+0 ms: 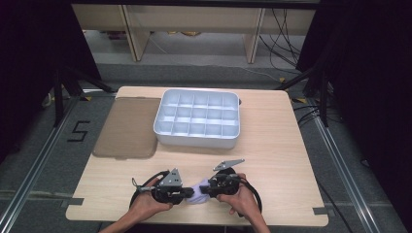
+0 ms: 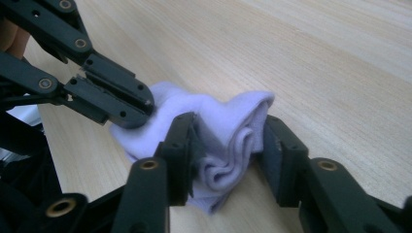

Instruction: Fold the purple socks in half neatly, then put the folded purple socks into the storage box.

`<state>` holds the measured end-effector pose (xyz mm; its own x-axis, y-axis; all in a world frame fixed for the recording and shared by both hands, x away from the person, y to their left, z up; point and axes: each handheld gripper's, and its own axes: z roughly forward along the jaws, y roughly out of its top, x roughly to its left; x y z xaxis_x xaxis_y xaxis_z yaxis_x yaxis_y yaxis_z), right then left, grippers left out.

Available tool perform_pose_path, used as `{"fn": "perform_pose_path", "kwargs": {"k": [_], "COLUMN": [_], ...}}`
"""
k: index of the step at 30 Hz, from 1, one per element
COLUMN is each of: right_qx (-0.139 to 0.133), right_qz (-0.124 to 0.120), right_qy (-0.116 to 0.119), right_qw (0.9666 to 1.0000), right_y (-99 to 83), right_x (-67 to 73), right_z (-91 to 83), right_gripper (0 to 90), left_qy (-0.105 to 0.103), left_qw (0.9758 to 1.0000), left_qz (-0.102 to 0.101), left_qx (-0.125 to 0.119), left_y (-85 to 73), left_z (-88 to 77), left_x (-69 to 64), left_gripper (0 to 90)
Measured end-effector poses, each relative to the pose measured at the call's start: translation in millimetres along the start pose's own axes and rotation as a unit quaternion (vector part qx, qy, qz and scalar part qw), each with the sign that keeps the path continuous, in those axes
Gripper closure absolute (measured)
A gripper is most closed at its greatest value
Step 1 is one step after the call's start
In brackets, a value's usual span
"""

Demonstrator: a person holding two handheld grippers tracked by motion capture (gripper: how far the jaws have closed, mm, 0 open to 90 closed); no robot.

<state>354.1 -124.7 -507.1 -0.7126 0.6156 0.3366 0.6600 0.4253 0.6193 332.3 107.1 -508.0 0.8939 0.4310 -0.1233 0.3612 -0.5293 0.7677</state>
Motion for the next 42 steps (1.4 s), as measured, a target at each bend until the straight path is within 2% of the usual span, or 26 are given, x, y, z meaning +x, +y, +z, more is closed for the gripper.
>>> {"fn": "perform_pose_path", "kwargs": {"k": [1,2,3,4,7,8,10,11,13,14,15,17,18,19,20,23,25,27,30,31,32,35,36,39,40,42], "right_qx": [0.0,-0.002,-0.003,-0.004,-0.005,-0.004,-0.003,-0.005,-0.004,-0.005,-0.012,-0.01,-0.012,-0.012,-0.011,-0.018,-0.011,-0.009,-0.009,-0.015,-0.015,-0.014,-0.016,-0.017,-0.017,-0.017], "right_qz": [0.0,-0.005,-0.006,-0.009,-0.015,-0.016,-0.014,-0.017,-0.021,-0.019,-0.02,-0.021,-0.025,-0.025,-0.026,-0.027,-0.032,-0.036,-0.042,-0.048,-0.051,-0.054,-0.069,-0.065,-0.068,-0.073], "right_qy": [0.0,0.0,-0.011,-0.009,-0.015,-0.019,-0.013,-0.025,-0.027,-0.032,-0.032,-0.037,-0.042,-0.042,-0.043,-0.046,-0.051,-0.055,-0.056,-0.057,-0.055,-0.055,-0.059,-0.056,-0.06,-0.058], "right_qw": [1.0,1.0,0.9999,0.9999,0.9998,0.9997,0.9998,0.9995,0.9994,0.9993,0.9992,0.9991,0.9988,0.9988,0.9986,0.9984,0.9981,0.9978,0.9975,0.9971,0.9971,0.9969,0.9957,0.9962,0.9958,0.9955], "right_y": [0.0,-0.1,-0.1,-0.1,0.2,0.4,0.5,0.5,0.3,0.1,-0.4,-0.9,-0.9,-0.9,-0.8,-1.0,-0.4,-0.2,0.2,0.2,0.7,1.4,2.2,3.3,3.6,4.8], "right_x": [0.0,1.4,2.6,3.0,5.0,5.8,6.7,7.5,8.3,9.2,9.8,11.3,12.3,12.3,13.4,14.2,16.7,17.4,19.5,19.6,20.3,21.2,22.0,25.2,26.1,29.4], "right_z": [0.0,0.0,-1.0,-0.9,-1.3,-1.7,-1.2,-1.6,-1.9,-2.0,-1.0,-1.8,-2.0,-2.0,-2.0,-1.1,-2.5,-3.0,-5.5,-5.5,-6.5,-7.0,-7.3,-8.3,-9.0,-11.6], "right_gripper": [61.8,64.1,65.1,65.6,66.6,66.8,66.8,66.8,66.8,66.9,66.9,67.0,67.2,67.2,67.3,67.6,68.1,68.2,68.8,68.8,69.0,69.2,69.3,69.5,69.6,69.8], "left_qy": [0.0,-0.003,-0.002,0.003,0.014,0.026,0.028,0.028,0.026,0.024,0.028,0.03,0.034,0.038,0.051,0.06,0.067,0.071,0.081,0.08,0.087,0.089,0.092,0.097,0.093,0.096], "left_qw": [1.0,0.9999,0.9997,0.9999,0.9997,0.9994,0.9993,0.999,0.9983,0.9987,0.9978,0.9978,0.9973,0.9971,0.9972,0.9964,0.9954,0.9957,0.9936,0.9948,0.9938,0.9935,0.9927,0.9922,0.993,0.9925], "left_qz": [0.0,-0.012,-0.022,-0.009,-0.016,-0.02,-0.024,-0.035,-0.051,-0.043,-0.057,-0.056,-0.064,-0.065,-0.054,-0.06,-0.067,-0.058,-0.078,-0.06,-0.067,-0.066,-0.074,-0.073,-0.067,-0.069], "left_qx": [0.0,-0.001,-0.006,-0.006,-0.009,-0.007,-0.007,-0.01,-0.015,-0.016,-0.015,-0.016,-0.014,-0.012,0.0,0.002,0.005,0.013,0.008,0.018,0.019,0.026,0.025,0.027,0.028,0.029], "left_y": [0.0,-0.3,-1.0,-1.2,-3.9,-8.2,-11.0,-13.3,-17.7,-19.0,-20.4,-22.9,-24.7,-26.9,-31.7,-37.0,-43.0,-44.1,-45.0,-44.8,-45.6,-46.4,-47.1,-47.2,-47.0,-47.5], "left_z": [0.0,-2.1,-3.2,-6.2,-13.4,-20.9,-24.7,-28.0,-33.2,-35.5,-37.8,-42.5,-44.3,-46.5,-51.7,-54.8,-59.9,-62.3,-62.5,-64.5,-64.5,-64.3,-63.1,-63.6,-64.3,-63.3], "left_x": [0.0,0.2,-0.4,0.4,-2.6,-1.8,-1.0,-1.2,-2.0,-1.0,-2.3,-1.2,-1.7,-1.7,-0.7,-1.0,1.0,3.9,7.5,10.4,11.4,13.7,15.1,17.1,17.5,16.8], "left_gripper": [82.0,79.7,76.2,72.1,61.3,55.9,53.5,53.5,50.8,49.0,47.3,43.7,41.1,41.1,39.4,37.9,36.3,35.7,34.2,33.7,33.3,32.2,31.9,31.5,31.5,31.2]}}
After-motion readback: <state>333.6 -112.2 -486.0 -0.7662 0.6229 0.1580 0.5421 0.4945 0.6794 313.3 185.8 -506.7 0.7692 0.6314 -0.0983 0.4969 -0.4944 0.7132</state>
